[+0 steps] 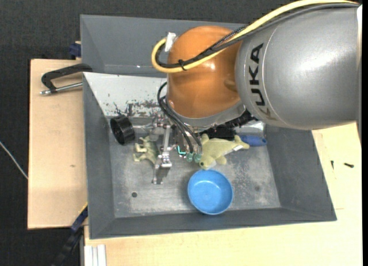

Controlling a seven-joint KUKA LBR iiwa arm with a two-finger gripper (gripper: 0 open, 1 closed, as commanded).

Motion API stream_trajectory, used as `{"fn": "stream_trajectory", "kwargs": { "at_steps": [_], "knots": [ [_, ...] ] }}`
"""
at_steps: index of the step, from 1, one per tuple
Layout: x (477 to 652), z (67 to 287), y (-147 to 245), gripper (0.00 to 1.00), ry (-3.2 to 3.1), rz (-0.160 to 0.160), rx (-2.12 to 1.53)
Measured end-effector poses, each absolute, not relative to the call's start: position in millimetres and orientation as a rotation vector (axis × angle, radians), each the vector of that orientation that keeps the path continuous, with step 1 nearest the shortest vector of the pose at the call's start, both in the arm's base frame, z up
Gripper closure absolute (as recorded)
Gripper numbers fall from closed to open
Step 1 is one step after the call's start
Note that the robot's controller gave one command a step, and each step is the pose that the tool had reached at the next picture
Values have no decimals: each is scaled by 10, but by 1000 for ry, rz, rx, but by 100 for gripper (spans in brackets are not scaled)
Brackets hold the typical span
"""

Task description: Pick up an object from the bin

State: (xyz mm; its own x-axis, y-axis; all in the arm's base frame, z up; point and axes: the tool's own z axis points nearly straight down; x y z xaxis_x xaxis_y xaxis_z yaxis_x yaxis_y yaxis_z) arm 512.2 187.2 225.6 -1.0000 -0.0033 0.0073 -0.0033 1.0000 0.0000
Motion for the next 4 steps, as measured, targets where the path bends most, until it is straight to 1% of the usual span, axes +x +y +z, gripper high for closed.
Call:
{"fn": "stream_trajectory", "kwargs": {
  "at_steps": [1,2,3,4],
  "knots": [
    [5565,1484,900,0,-3136,5,-114],
    [5906,826,1536,0,-3153,-7,13],
    [5906,856,1496,100,-3152,-4,4],
    [6024,2394,1542,100,-3096,-3,607]
  ]
}}
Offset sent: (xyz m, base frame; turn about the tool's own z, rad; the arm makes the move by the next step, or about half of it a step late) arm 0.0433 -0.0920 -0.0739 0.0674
